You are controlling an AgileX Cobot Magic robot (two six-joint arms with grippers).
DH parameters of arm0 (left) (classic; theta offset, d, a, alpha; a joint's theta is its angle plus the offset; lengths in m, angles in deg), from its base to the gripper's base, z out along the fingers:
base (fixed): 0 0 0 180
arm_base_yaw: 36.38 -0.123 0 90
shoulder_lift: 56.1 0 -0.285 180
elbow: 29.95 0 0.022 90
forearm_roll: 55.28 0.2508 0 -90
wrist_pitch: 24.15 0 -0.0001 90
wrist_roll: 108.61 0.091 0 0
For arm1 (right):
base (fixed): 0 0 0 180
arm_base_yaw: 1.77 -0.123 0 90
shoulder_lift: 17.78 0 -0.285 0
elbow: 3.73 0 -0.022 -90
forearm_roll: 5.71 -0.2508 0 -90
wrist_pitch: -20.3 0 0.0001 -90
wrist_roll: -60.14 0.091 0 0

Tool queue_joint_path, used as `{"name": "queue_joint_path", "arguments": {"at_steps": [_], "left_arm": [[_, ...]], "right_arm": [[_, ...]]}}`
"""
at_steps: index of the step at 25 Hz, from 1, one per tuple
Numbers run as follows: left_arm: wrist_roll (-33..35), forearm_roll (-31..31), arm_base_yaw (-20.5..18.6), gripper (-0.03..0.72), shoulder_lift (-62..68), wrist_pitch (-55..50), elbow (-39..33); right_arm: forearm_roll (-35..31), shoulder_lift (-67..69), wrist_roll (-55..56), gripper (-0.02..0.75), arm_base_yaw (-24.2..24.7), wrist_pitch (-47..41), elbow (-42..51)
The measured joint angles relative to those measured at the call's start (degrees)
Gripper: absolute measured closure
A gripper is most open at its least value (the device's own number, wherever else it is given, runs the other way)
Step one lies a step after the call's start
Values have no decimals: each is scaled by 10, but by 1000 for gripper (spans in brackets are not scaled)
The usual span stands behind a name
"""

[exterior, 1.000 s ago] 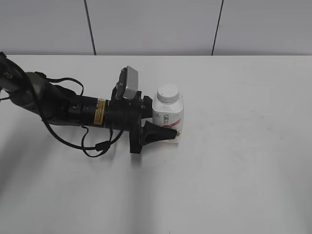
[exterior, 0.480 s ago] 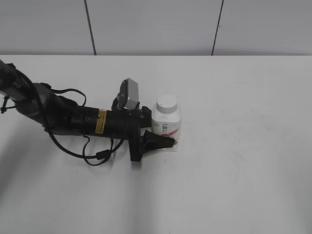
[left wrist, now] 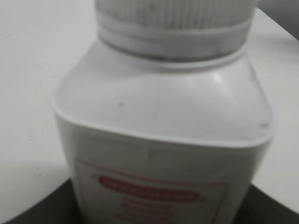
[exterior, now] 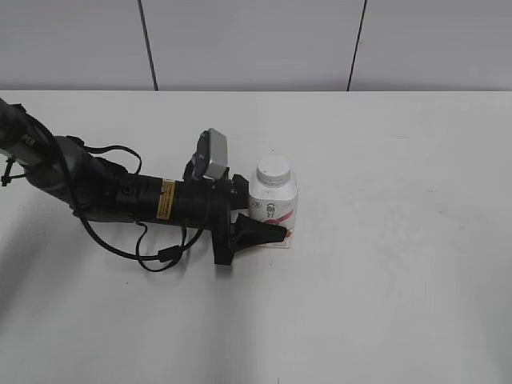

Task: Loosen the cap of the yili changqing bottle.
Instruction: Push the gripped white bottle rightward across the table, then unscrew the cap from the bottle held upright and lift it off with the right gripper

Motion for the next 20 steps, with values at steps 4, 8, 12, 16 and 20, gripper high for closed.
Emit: {"name": "queue_joint_path", "arguments": {"at_steps": [4, 8, 12, 16, 20], "left_arm": [[0, 1, 0, 275, 0, 0, 0], [0, 1, 0, 275, 0, 1, 0], [0, 2, 0, 275, 0, 1, 0], [0, 4, 0, 275, 0, 2, 0], [1, 6, 0, 275, 0, 2, 0]], "right_arm": [[0, 0, 0, 169, 0, 0, 0], [0, 0, 0, 169, 0, 0, 0], [0, 0, 0, 169, 0, 0, 0], [0, 0, 0, 169, 0, 0, 0], [-2, 0, 42, 172, 0, 5, 0]]}}
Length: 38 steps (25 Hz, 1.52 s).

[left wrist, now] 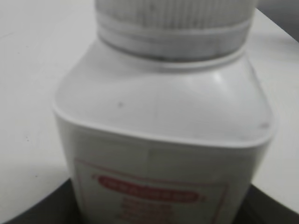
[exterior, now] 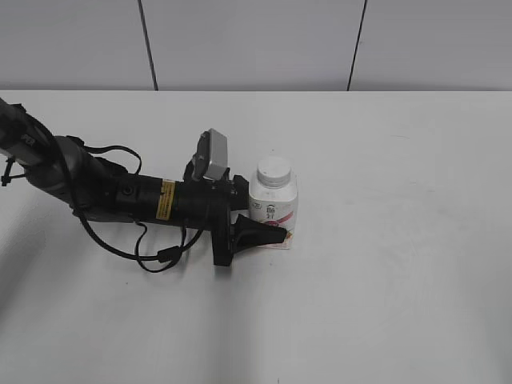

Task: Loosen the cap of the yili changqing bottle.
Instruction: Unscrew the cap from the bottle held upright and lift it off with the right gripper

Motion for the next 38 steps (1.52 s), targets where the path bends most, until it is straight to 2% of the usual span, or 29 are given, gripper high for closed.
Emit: {"name": "queue_joint_path", "arguments": {"at_steps": [9, 13, 16, 20, 26, 32, 38], "left_arm": [[0, 2, 0, 275, 0, 2, 0], [0, 2, 0, 275, 0, 2, 0], [0, 2, 0, 275, 0, 2, 0], [0, 2, 0, 275, 0, 2, 0], [0, 2, 0, 276, 0, 2, 0], [0, 2, 0, 276, 0, 3, 0], [0, 2, 0, 276, 0, 3, 0]], "right_arm": [[-66, 131, 52, 307, 0, 12, -31], [-76, 187, 55, 384, 0, 50, -34], [-84, 216, 57, 407, 0, 81, -37], [-82, 277, 58, 414, 0, 67, -76], [-78, 416, 76, 413, 0, 1, -189], [-73, 562, 83, 327, 0, -46, -286], [-74, 686, 132, 309, 0, -69, -379]]}}
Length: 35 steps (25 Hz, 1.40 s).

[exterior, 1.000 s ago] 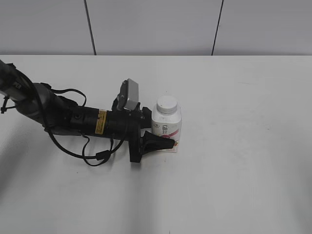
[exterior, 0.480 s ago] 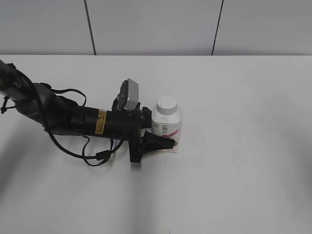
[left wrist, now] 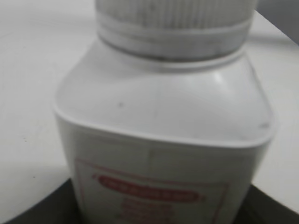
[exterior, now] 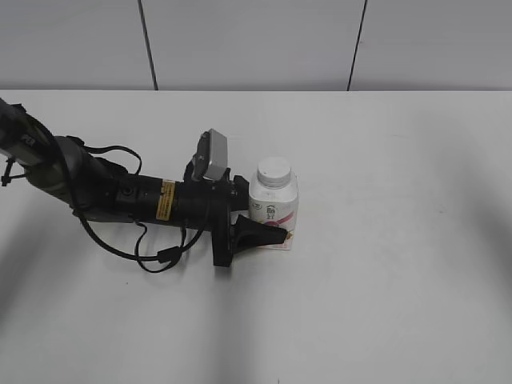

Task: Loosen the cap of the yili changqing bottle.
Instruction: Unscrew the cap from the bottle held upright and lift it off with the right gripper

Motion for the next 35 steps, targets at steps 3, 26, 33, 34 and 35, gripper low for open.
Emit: {"name": "queue_joint_path", "arguments": {"at_steps": [3, 26, 33, 34, 35], "left_arm": [[0, 0, 0, 276, 0, 0, 0], [0, -5, 0, 276, 0, -1, 0], [0, -6, 0, 276, 0, -3, 0], [0, -6, 0, 276, 0, -3, 0], [0, -6, 0, 276, 0, -3, 0]], "right_arm": [[2, 51, 29, 308, -12, 0, -43], [19, 366, 183, 308, -266, -2, -262], [14, 427, 213, 308, -299, -3, -310], [14, 436, 218, 308, -304, -3, -316], [14, 443, 224, 308, -307, -3, -322]]}}
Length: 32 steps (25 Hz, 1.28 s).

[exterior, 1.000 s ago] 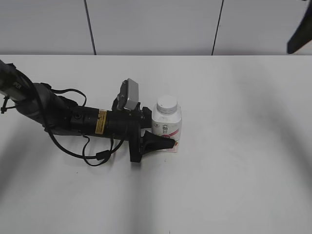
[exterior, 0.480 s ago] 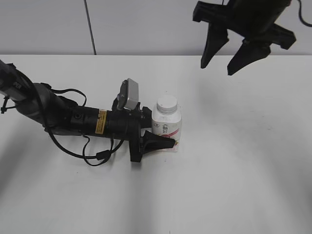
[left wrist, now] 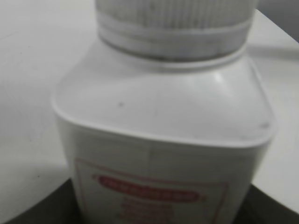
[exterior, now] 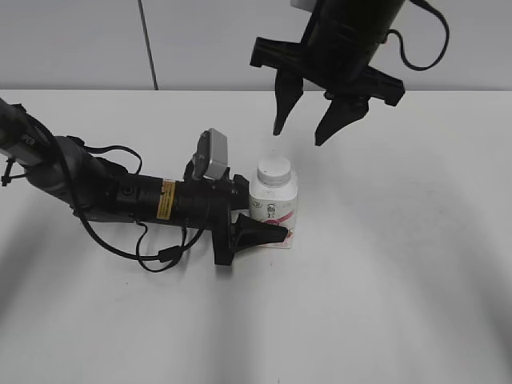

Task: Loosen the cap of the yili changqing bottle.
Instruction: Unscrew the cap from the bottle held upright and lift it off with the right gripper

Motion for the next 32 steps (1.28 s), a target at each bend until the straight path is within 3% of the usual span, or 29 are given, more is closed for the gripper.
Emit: {"name": "queue_joint_path", "arguments": {"at_steps": [32], "left_arm": [[0, -10, 1, 276, 0, -4, 0]], "right_arm": [[-1, 63, 50, 308, -17, 15, -16]]}}
